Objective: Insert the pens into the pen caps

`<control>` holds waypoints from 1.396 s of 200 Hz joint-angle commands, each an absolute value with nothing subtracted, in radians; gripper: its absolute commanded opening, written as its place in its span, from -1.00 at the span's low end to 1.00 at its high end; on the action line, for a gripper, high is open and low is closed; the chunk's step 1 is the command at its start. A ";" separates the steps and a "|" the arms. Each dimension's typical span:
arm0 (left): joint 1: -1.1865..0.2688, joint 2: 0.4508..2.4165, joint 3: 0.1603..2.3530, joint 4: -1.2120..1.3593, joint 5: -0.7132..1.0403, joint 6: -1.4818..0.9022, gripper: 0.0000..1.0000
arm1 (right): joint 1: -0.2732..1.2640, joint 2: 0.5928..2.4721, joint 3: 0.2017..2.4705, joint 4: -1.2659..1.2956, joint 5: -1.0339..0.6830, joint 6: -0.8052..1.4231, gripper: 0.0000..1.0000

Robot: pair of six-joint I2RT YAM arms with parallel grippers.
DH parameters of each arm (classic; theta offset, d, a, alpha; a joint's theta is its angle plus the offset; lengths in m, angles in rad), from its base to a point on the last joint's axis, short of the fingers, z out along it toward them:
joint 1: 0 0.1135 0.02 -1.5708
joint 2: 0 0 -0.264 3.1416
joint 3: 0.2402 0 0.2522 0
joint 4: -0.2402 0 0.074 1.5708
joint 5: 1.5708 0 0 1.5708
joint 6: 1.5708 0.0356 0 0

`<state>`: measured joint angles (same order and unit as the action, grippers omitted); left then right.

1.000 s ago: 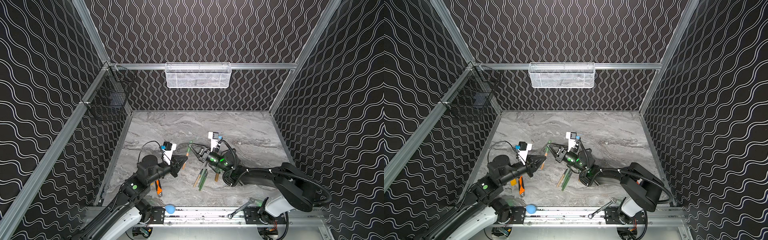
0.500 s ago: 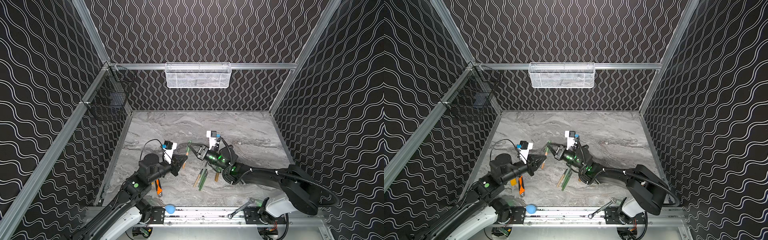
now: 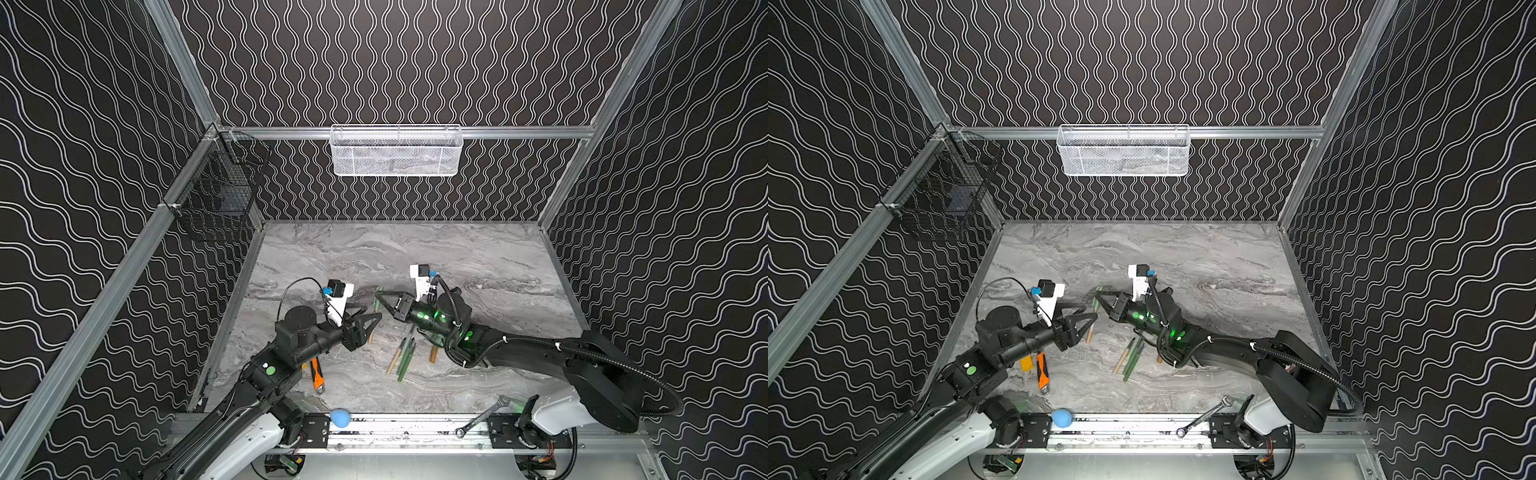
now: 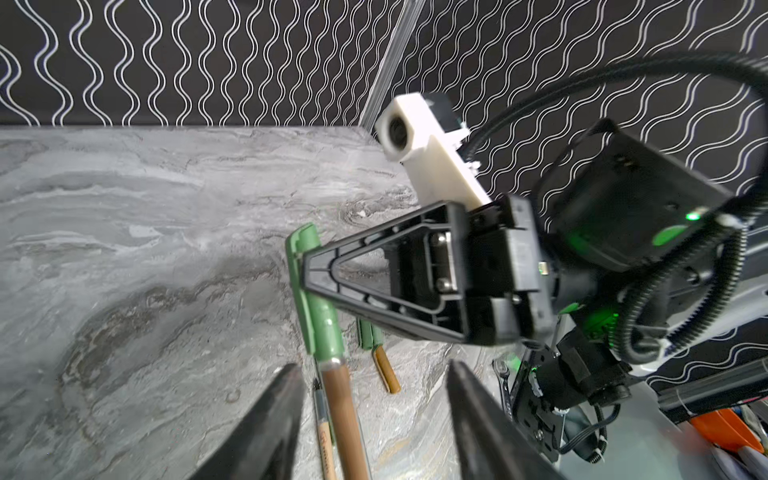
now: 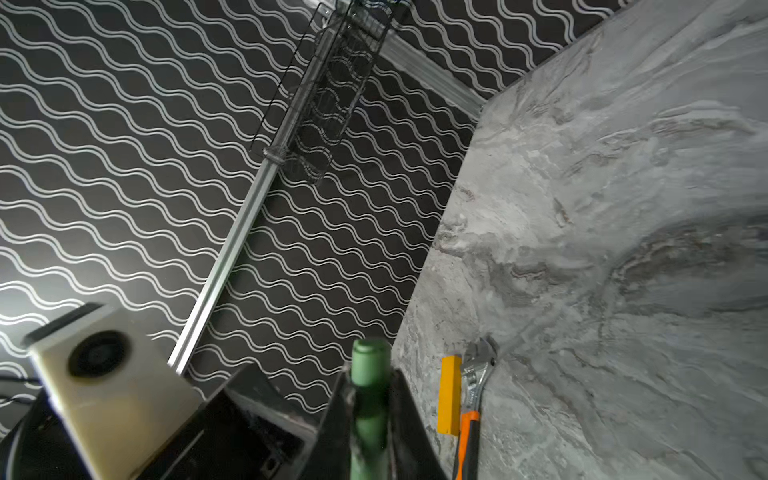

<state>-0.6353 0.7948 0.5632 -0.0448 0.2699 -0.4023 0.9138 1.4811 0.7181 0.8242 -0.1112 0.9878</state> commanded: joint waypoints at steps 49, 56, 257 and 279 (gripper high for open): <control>-0.634 0.796 0.540 -0.030 0.337 -0.420 0.54 | 0.851 1.450 0.675 0.898 -0.147 0.998 -1.00; -0.634 0.811 0.536 -0.022 0.361 -0.425 0.53 | 0.846 1.452 0.664 0.942 -0.158 0.996 -1.00; -0.634 0.878 0.526 0.110 0.537 -0.468 -1.00 | 0.847 1.464 0.592 1.255 -0.396 0.845 -1.00; -0.635 0.875 0.534 0.135 0.546 -0.464 -1.00 | 0.853 1.445 0.586 1.186 -0.402 0.819 -1.00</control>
